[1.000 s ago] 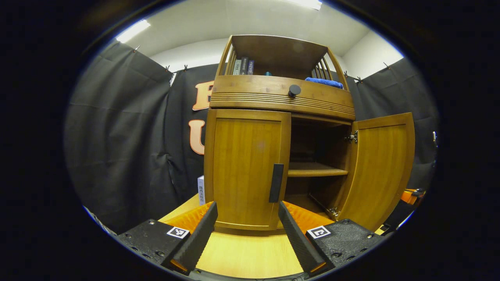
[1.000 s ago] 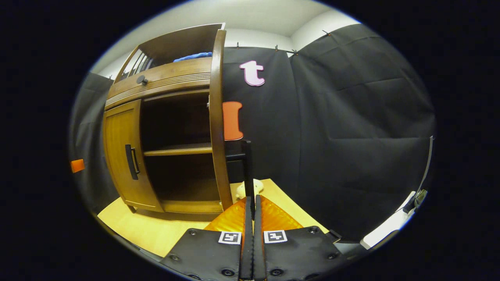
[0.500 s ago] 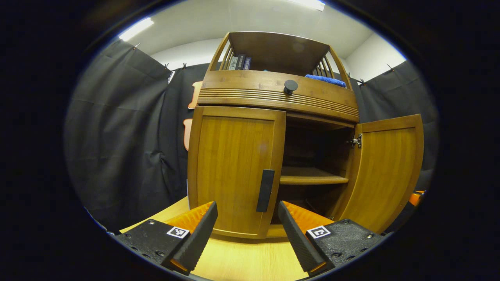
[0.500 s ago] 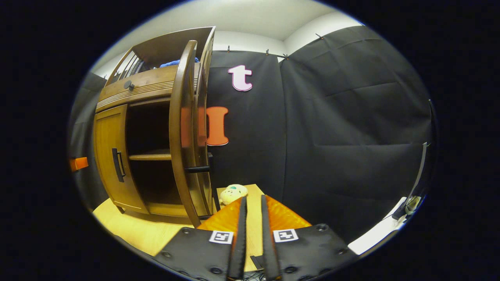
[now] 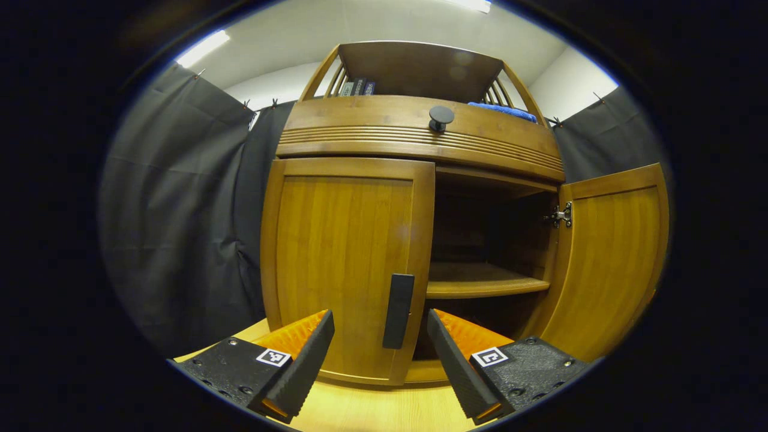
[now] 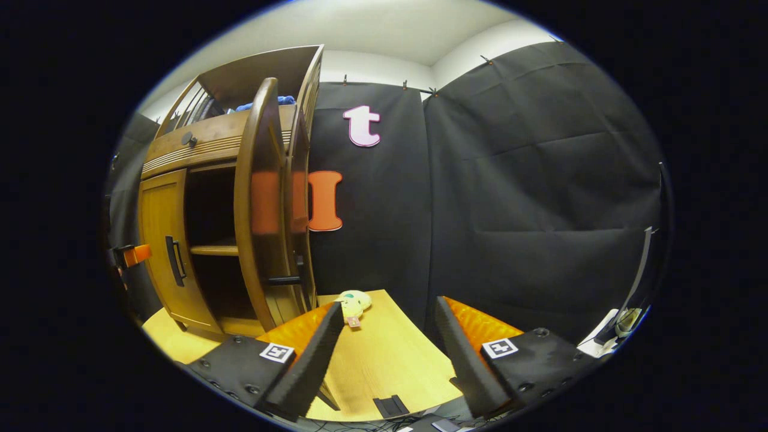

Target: Open the right door of the double-door shoe cabinet with the right hand, and open the left door with the left hand.

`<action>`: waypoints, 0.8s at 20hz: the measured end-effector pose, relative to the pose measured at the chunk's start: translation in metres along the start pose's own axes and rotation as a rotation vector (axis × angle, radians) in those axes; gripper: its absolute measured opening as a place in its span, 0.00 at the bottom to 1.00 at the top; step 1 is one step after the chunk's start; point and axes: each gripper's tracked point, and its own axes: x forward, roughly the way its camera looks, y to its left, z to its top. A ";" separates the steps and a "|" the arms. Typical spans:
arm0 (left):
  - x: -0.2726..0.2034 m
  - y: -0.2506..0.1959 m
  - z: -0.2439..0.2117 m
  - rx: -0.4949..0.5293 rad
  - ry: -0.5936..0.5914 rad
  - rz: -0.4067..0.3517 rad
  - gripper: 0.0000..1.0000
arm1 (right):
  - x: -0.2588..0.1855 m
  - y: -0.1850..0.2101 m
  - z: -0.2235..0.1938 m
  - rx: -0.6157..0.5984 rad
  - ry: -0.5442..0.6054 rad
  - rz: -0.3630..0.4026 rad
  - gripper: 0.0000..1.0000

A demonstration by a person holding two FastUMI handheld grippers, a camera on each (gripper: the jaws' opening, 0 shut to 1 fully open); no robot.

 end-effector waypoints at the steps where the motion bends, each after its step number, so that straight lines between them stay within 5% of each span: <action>1: 0.006 -0.002 -0.001 0.009 -0.002 -0.005 0.92 | 0.001 -0.003 0.000 0.004 0.001 -0.007 0.90; 9: 0.059 -0.013 -0.030 0.022 0.042 -0.026 0.92 | 0.006 -0.011 -0.003 0.026 0.012 -0.052 0.98; 10: 0.067 -0.010 -0.034 0.036 0.044 -0.018 0.98 | 0.007 -0.012 -0.005 0.026 0.017 -0.059 0.99; 16: 0.090 -0.004 -0.056 0.059 0.062 -0.025 0.92 | 0.007 -0.021 -0.007 0.029 0.031 -0.110 0.97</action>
